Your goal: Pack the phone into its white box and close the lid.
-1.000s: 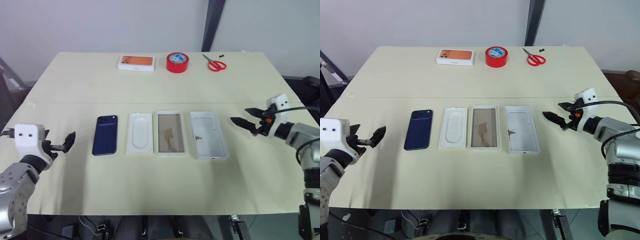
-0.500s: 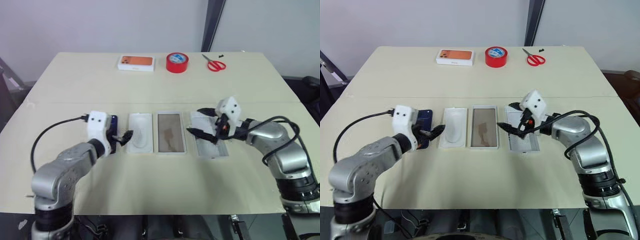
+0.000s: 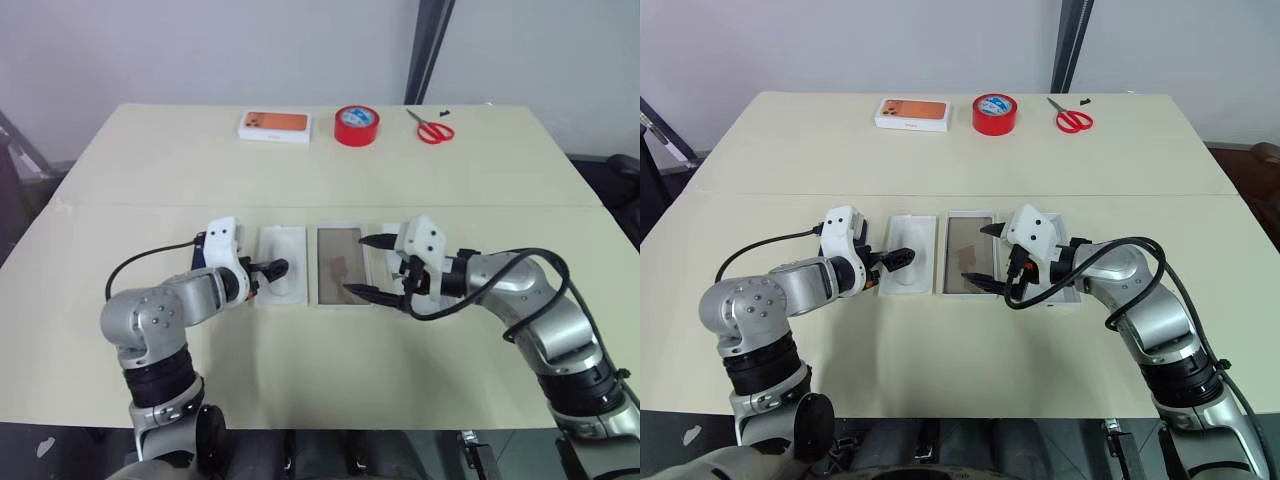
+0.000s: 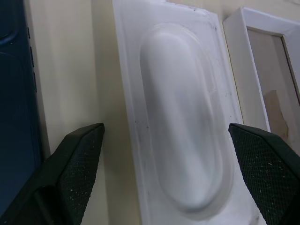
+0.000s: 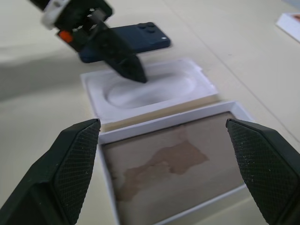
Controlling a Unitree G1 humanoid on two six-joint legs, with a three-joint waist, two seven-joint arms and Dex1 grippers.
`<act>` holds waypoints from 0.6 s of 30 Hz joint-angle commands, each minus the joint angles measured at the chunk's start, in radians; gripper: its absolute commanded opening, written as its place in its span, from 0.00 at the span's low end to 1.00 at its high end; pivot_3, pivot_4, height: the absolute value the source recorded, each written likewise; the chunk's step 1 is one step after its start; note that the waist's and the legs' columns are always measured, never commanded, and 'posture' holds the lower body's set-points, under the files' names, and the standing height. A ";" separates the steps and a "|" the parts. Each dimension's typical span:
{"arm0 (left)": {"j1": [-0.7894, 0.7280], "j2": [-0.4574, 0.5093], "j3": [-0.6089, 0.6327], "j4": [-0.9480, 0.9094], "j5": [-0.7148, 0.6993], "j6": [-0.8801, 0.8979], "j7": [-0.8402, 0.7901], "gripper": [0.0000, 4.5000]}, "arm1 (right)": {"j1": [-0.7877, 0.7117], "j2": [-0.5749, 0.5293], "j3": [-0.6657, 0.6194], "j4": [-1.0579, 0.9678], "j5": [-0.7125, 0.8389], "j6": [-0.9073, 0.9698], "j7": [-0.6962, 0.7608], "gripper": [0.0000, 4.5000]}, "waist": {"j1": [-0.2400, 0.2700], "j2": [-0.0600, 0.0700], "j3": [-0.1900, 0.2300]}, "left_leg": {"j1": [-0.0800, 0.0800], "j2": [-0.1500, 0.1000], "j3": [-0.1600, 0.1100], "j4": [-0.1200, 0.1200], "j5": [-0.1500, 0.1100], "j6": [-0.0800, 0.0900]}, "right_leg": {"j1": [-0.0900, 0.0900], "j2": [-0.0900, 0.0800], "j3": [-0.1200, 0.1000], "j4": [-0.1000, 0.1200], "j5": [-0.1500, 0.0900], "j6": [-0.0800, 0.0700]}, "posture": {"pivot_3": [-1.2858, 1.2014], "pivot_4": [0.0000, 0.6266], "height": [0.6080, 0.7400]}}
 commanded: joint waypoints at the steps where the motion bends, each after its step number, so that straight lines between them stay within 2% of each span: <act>1: -0.001 0.007 0.012 0.036 -0.014 0.009 0.016 0.94 | 0.014 -0.015 -0.013 -0.051 -0.003 -0.014 0.000 1.00 | 0.000 0.000 0.000 | 0.000 0.000 0.000 0.000 0.000 0.000 | 0.000 0.000 0.000 0.000 0.000 0.000 | 0.52 0.24 0.88; 3: -0.008 0.004 0.023 0.045 -0.024 0.009 0.016 0.81 | 0.021 -0.017 -0.011 -0.057 -0.005 -0.015 -0.003 1.00 | -0.001 0.000 0.000 | 0.001 0.000 0.000 0.000 0.000 0.000 | 0.001 0.000 0.000 0.000 0.000 0.000 | 0.52 0.24 0.88; 5: -0.018 0.003 0.034 0.054 -0.030 0.009 0.019 0.59 | 0.022 -0.016 -0.009 -0.061 -0.007 -0.013 -0.006 1.00 | -0.001 0.000 0.000 | 0.001 0.000 0.000 0.000 0.000 0.000 | 0.001 0.000 0.000 0.000 0.000 0.000 | 0.52 0.24 0.88; 8: -0.028 0.006 0.044 0.064 -0.038 0.009 0.023 0.22 | 0.023 -0.014 -0.010 -0.064 -0.006 -0.011 -0.008 1.00 | 0.001 0.000 0.000 | 0.001 0.000 0.000 0.000 0.001 -0.001 | 0.001 0.000 0.000 0.000 0.000 0.000 | 0.52 0.24 0.88; 10: -0.032 0.013 0.052 0.069 -0.042 0.009 0.025 0.01 | 0.025 -0.013 -0.010 -0.066 -0.005 -0.010 -0.010 1.00 | 0.001 0.000 0.000 | 0.001 0.000 0.000 0.000 0.001 -0.002 | 0.001 0.000 0.000 0.000 0.000 0.000 | 0.52 0.24 0.88; 14: -0.047 0.028 0.087 0.053 -0.030 0.009 0.022 0.01 | 0.030 -0.013 -0.009 -0.071 -0.003 -0.010 -0.011 1.00 | -0.001 0.000 0.000 | 0.001 0.000 0.000 0.000 0.001 -0.002 | 0.001 0.000 0.000 0.000 0.000 0.000 | 0.52 0.24 0.88; 18: -0.085 0.026 0.190 0.026 -0.036 0.009 -0.004 0.01 | 0.026 -0.014 -0.012 -0.065 -0.001 -0.011 -0.008 1.00 | -0.004 0.000 0.000 | 0.001 0.000 0.000 0.000 0.001 -0.002 | 0.000 0.000 0.000 0.000 0.000 0.000 | 0.52 0.24 0.88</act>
